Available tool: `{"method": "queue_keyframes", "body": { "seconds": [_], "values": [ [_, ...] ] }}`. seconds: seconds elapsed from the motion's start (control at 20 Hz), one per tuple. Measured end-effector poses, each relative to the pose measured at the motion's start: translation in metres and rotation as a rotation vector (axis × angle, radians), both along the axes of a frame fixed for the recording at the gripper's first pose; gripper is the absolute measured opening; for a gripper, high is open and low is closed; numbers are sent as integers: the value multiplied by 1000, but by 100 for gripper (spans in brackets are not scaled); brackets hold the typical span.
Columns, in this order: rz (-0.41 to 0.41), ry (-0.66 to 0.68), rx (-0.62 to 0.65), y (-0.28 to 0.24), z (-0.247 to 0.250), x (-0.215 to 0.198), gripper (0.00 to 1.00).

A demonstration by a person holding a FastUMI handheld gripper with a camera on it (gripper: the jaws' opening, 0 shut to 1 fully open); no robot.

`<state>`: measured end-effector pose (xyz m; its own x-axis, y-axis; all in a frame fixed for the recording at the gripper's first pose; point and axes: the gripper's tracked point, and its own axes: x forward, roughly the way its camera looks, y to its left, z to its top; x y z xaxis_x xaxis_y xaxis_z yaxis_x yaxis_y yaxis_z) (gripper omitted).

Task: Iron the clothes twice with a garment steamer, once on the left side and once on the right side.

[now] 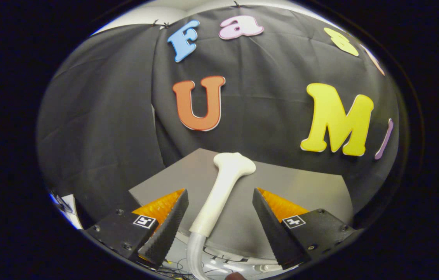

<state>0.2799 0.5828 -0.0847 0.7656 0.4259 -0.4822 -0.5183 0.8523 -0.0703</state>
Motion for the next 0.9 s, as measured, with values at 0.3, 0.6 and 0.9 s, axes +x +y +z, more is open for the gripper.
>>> {"method": "queue_keyframes", "body": {
  "seconds": [0.3,0.6,0.9],
  "values": [
    [-134,135,-52,13,-45,28,94],
    [-206,161,-112,20,-69,34,76],
    [-223,128,-112,26,-68,35,56]
  ]
}}
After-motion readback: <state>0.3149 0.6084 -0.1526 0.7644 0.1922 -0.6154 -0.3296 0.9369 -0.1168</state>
